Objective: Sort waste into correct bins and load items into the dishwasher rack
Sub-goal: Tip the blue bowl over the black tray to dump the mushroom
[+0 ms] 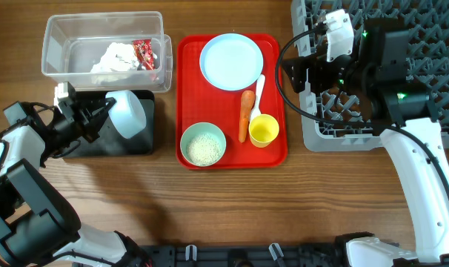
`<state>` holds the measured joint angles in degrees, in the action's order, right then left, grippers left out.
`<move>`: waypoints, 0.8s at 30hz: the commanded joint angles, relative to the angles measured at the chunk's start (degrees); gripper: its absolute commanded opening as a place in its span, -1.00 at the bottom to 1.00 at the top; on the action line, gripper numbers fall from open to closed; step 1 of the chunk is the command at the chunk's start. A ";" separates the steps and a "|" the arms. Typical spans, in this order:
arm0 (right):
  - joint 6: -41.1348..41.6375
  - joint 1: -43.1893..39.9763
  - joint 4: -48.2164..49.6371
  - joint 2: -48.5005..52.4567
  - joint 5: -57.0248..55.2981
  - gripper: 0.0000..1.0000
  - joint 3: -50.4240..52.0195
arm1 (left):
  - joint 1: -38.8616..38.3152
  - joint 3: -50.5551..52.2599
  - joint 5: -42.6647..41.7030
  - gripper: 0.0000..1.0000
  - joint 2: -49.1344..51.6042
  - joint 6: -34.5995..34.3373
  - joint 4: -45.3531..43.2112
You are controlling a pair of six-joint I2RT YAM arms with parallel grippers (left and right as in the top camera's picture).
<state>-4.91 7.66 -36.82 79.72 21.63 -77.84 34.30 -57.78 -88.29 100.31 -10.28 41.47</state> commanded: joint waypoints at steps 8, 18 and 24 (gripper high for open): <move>0.55 -0.24 -0.13 0.55 0.26 0.99 -1.27 | 0.37 0.42 -2.01 -0.92 0.31 1.22 -10.91; 0.39 -0.24 -1.16 0.59 0.22 1.00 -1.27 | 0.33 0.46 2.03 -0.92 0.31 -14.99 -5.64; 0.46 -0.24 -1.60 0.59 0.24 0.99 -1.27 | 0.33 0.46 1.95 -0.92 0.31 -29.00 -5.09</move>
<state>-4.73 7.66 -38.30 79.72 21.63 -77.84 34.30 -57.47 -85.86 100.31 -28.53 36.05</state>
